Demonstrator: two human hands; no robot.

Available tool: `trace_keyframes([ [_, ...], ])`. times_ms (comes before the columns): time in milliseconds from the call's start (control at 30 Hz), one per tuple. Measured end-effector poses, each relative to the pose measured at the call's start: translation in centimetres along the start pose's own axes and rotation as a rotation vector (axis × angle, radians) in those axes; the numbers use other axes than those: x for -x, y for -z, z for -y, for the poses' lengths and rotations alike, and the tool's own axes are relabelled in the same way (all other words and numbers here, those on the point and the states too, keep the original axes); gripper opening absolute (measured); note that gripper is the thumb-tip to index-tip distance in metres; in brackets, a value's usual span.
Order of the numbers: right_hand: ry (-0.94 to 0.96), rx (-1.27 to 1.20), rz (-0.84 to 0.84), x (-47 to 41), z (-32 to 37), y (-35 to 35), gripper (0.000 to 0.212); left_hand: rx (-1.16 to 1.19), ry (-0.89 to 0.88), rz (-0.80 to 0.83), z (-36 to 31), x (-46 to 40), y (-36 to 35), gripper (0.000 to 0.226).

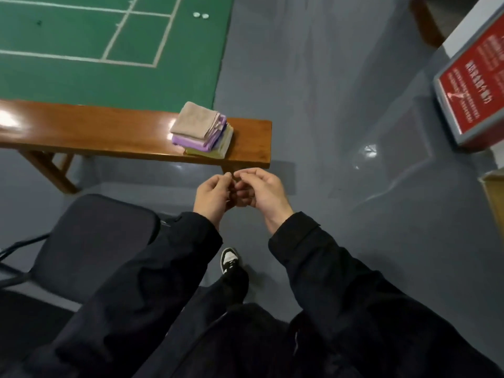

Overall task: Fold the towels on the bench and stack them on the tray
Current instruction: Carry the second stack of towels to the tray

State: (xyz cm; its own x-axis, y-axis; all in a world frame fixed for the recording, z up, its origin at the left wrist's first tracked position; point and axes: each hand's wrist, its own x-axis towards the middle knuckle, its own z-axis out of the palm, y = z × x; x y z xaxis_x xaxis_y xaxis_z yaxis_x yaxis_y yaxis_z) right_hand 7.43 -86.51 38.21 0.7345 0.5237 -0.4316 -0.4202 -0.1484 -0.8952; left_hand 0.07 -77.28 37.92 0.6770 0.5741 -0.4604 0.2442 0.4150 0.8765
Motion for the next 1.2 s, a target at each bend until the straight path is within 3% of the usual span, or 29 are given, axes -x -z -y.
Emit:
trace_keyframes([
  [267,-0.044,-0.006,-0.025,-15.4,7.2,-2.2,0.016,-0.046,0.015,-0.007,-8.0,-16.1,-0.5,0.016],
  [633,-0.306,0.044,0.013,-34.2,5.4,-5.7,0.011,-0.164,0.109,-0.177,-9.0,-32.6,2.8,0.01],
  [667,-0.338,0.035,0.011,-34.8,5.4,-6.1,0.017,-0.208,0.089,-0.192,-9.0,-33.6,3.4,0.007],
  [700,-0.359,0.025,0.006,-35.4,5.4,-6.3,0.025,-0.255,0.069,-0.21,-9.1,-34.8,4.1,0.019],
  [867,-0.35,0.106,0.091,-40.1,2.5,-6.7,0.102,-0.591,0.133,-0.276,-7.6,-42.9,9.7,0.106],
  [933,-0.383,0.149,0.061,-42.2,0.6,-7.3,0.112,-0.651,0.221,-0.241,-6.7,-46.5,11.9,0.121],
  [1067,-0.488,0.112,-0.041,-45.5,-2.8,-9.1,0.148,-0.529,0.461,-0.072,-4.0,-52.5,15.7,0.12],
  [1167,-0.528,0.098,-0.104,-48.0,-5.2,-10.4,0.157,-0.434,0.531,0.061,-2.0,-54.4,16.3,0.078],
  [1200,-0.542,0.099,-0.126,-48.9,-6.3,-10.5,0.156,-0.379,0.554,0.093,-1.3,-54.9,16.4,0.074],
])
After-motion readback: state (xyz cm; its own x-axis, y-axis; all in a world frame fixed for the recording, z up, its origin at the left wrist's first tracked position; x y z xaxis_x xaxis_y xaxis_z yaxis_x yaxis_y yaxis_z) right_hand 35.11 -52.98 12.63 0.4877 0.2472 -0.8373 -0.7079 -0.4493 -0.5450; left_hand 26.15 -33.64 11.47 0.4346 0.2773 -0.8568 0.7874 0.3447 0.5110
